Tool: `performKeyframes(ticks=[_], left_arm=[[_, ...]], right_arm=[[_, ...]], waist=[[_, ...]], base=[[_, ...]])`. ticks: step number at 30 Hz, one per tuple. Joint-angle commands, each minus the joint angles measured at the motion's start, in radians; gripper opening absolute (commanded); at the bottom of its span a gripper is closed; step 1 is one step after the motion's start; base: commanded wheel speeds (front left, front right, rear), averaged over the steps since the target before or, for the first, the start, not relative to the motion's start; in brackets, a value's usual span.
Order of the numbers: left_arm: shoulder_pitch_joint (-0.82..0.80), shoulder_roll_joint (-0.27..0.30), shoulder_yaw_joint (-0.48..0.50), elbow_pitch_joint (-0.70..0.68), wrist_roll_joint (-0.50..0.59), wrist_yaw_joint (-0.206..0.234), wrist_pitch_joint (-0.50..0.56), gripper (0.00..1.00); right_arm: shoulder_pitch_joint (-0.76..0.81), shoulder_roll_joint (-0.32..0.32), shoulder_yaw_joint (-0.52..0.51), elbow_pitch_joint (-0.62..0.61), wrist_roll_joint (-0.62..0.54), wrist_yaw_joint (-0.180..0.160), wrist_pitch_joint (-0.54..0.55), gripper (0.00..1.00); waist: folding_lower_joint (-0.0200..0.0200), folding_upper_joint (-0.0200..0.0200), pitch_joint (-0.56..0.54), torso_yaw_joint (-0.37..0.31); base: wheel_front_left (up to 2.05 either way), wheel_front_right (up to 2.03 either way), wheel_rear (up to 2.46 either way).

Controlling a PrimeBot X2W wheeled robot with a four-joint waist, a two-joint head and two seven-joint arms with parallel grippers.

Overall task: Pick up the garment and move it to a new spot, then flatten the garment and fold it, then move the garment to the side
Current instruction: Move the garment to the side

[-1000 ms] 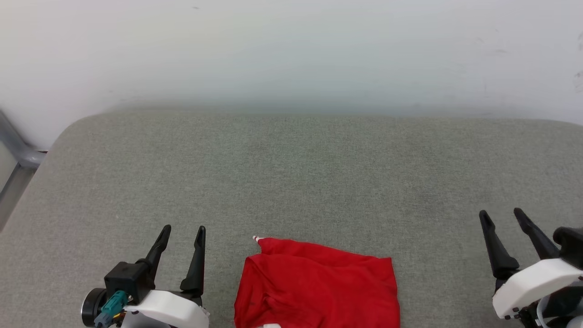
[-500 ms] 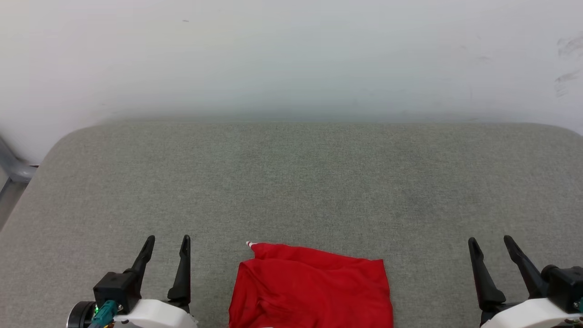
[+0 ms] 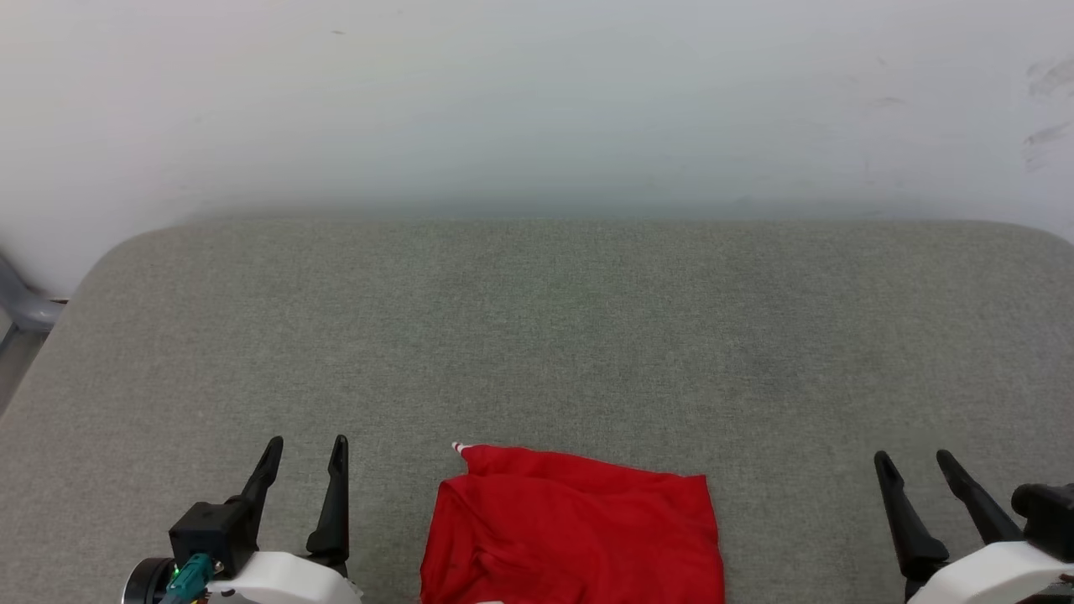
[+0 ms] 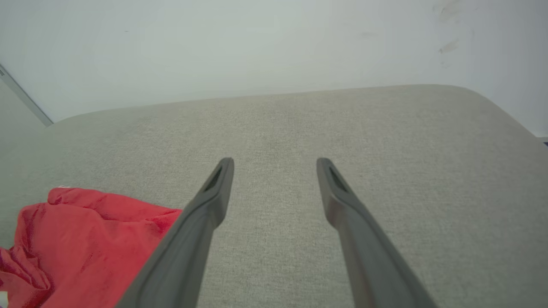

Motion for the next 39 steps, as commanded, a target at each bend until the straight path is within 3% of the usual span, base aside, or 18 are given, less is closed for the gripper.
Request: performKeyframes(ticks=[1,7,10,11,16,25,26,27,28,35,39], left_arm=[[-0.006,0.002,0.002,0.000,-0.001,0.003,-0.004,1.00],[-0.029,-0.005,-0.008,-0.009,0.007,-0.009,-0.004,1.00],[-0.052,-0.012,-0.011,-0.023,0.012,-0.015,-0.004,1.00],[-0.077,-0.024,-0.013,-0.037,0.018,-0.023,-0.004,1.00],[-0.111,-0.042,-0.005,-0.048,0.032,-0.040,-0.003,1.00],[-0.141,-0.075,0.022,-0.039,0.057,-0.071,-0.003,1.00],[-0.143,-0.079,0.025,-0.038,0.061,-0.074,-0.003,1.00],[-0.143,-0.083,0.028,-0.037,0.063,-0.075,-0.003,1.00],[-0.144,-0.086,0.031,-0.036,0.066,-0.078,-0.003,1.00],[-0.128,-0.093,0.054,-0.021,0.096,-0.091,-0.003,1.00],[-0.109,-0.091,0.062,-0.026,0.114,-0.092,-0.003,1.00]], right_arm=[[-0.012,-0.021,-0.003,0.009,0.018,0.000,0.015,1.00],[-0.029,-0.116,0.010,0.086,0.166,0.000,0.190,1.00],[-0.046,-0.149,0.064,0.114,0.237,0.000,0.292,1.00],[-0.059,-0.164,0.131,0.134,0.307,0.000,0.367,1.00],[-0.097,-0.159,0.249,0.154,0.433,0.000,0.444,1.00],[-0.157,-0.136,0.379,0.303,0.519,-0.001,0.514,1.00],[-0.158,-0.136,0.391,0.318,0.526,-0.001,0.526,0.94],[-0.160,-0.136,0.398,0.330,0.531,-0.001,0.534,0.40],[-0.164,-0.136,0.403,0.335,0.536,-0.001,0.535,0.00],[-0.219,-0.168,0.393,0.290,0.514,-0.001,0.483,0.00],[-0.248,-0.204,0.383,0.221,0.444,-0.001,0.452,0.00]], waist=[[0.0001,-0.0001,0.002,-0.002],[0.0001,-0.0001,0.034,0.012],[0.0001,-0.0001,0.069,0.029],[0.0001,-0.0001,0.105,0.053],[0.0001,-0.0001,0.160,0.087],[0.0001,-0.0001,0.216,0.121],[0.0001,-0.0001,0.218,0.123],[0.0001,-0.0001,0.220,0.124],[0.0001,-0.0001,0.222,0.125],[0.0001,-0.0001,0.190,0.105],[0.0001,-0.0001,0.159,0.066]], base=[[0.00,0.00,0.00],[0.00,0.00,0.00],[0.00,0.00,0.00],[0.00,0.00,0.00],[0.00,0.00,0.00],[0.00,0.00,0.00],[0.00,0.00,0.00],[0.00,0.00,0.00],[0.00,0.00,0.00],[0.00,0.00,0.00],[0.00,0.00,0.00]])
